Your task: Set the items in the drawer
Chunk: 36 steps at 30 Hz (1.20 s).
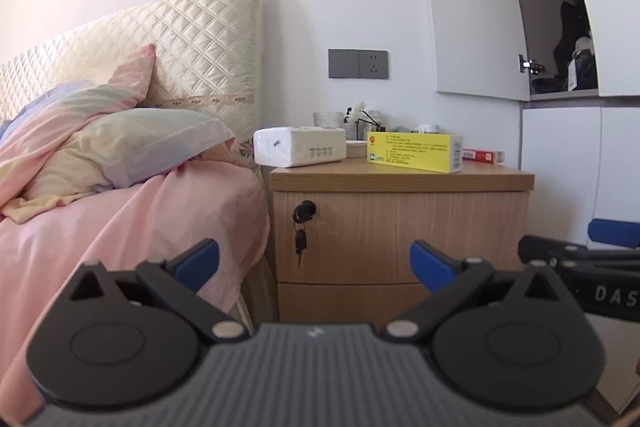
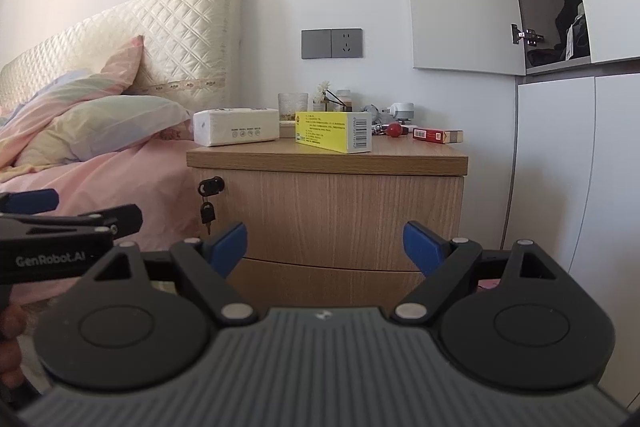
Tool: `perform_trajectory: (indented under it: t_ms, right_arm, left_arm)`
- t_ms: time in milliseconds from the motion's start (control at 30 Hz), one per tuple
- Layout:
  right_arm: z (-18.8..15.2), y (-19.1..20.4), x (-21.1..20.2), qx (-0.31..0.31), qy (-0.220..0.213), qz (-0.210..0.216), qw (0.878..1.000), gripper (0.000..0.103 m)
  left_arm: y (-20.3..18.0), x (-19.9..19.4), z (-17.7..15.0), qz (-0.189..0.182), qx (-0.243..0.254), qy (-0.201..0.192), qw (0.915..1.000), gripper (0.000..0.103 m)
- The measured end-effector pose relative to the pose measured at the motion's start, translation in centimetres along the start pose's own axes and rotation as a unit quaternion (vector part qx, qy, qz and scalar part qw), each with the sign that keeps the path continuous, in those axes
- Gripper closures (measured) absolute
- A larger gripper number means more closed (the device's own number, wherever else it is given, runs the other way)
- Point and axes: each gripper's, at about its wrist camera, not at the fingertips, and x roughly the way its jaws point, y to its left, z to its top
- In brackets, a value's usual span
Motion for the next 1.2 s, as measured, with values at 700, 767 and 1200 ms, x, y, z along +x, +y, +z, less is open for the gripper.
perform_trajectory:
  t_ms: [700,767,1200]
  right_arm:
    - [-0.8,-2.1,0.4,0.001,0.007,-0.004,1.000,0.016]
    - [-0.8,-2.2,0.3,0.000,0.006,-0.003,1.000,0.016]
    - [-0.3,-1.2,-0.1,0.003,0.010,-0.020,1.000,0.016]
  left_arm:
    - [0.1,-0.4,0.0,-0.006,-0.010,0.004,0.9999,0.001]
    - [0.0,-0.4,0.0,-0.007,-0.009,0.004,0.9999,0.001]
    - [0.0,-0.4,-0.1,-0.011,-0.005,0.005,0.9999,0.001]
